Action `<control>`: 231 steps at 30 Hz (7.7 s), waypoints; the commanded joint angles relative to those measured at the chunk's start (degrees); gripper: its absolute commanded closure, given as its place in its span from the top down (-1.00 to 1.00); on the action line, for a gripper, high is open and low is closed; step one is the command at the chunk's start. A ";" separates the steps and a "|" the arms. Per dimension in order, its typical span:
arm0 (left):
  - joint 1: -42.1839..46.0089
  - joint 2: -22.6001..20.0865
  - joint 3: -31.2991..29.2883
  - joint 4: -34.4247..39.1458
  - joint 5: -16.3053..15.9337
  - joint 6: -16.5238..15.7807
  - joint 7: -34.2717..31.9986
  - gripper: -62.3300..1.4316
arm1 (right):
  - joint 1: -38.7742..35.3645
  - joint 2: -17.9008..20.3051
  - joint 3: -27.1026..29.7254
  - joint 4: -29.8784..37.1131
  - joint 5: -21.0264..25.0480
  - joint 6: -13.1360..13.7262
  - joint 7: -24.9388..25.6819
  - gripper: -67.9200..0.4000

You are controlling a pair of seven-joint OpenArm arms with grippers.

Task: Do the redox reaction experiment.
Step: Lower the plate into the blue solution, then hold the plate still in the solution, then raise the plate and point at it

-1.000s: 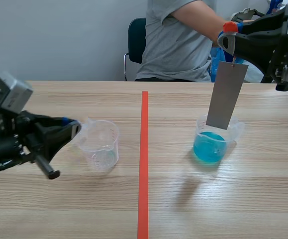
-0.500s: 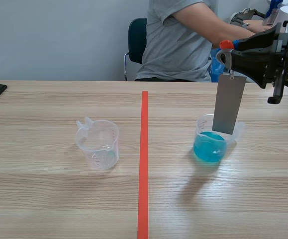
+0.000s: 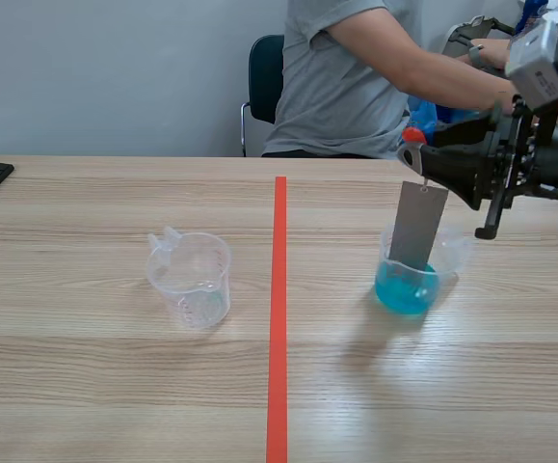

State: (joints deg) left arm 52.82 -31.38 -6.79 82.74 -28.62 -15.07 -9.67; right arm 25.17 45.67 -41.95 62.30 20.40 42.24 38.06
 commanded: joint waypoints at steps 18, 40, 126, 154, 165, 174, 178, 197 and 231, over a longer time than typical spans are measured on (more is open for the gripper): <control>-0.31 1.81 0.00 0.57 -0.55 -0.26 -0.81 -0.82 | 1.66 -2.49 1.55 -4.04 -7.89 -0.20 3.67 -0.95; -0.28 1.81 0.00 0.57 -0.55 -0.26 -0.79 -0.82 | 1.64 -2.34 1.55 -4.04 -8.46 -0.20 3.65 -0.95; -0.28 0.42 0.00 0.57 -0.59 -1.16 -1.11 -0.82 | 1.64 17.97 4.13 13.14 11.04 0.48 12.48 -0.95; -33.05 -22.05 24.37 3.96 -0.74 -7.82 -5.49 -0.82 | 1.64 17.79 4.13 13.14 11.17 0.48 12.44 -0.95; -61.70 -16.22 45.62 1.44 -0.74 -6.95 1.57 -0.82 | 1.64 17.79 4.13 13.14 11.17 0.48 12.44 -0.95; -78.25 -2.60 56.46 -11.80 -0.26 -6.95 4.81 -0.82 | 1.62 17.79 4.13 13.14 11.17 0.48 12.44 -0.95; -83.43 3.63 59.54 -19.02 -0.26 -6.95 4.81 -0.82 | 1.57 17.62 4.13 13.14 11.17 0.48 12.35 -0.95; -93.83 23.69 66.36 -39.39 4.66 -6.99 3.41 -0.82 | 1.51 17.64 4.13 13.14 11.15 0.48 12.22 -0.95; -94.77 31.36 67.36 -45.42 4.24 -6.40 -4.07 -0.82 | 1.51 17.64 4.13 13.14 11.15 0.48 12.22 -0.95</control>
State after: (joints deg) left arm -40.95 -0.97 60.64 36.29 -23.68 -21.30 -12.58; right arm 25.17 62.54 -38.79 74.91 30.30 42.28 49.47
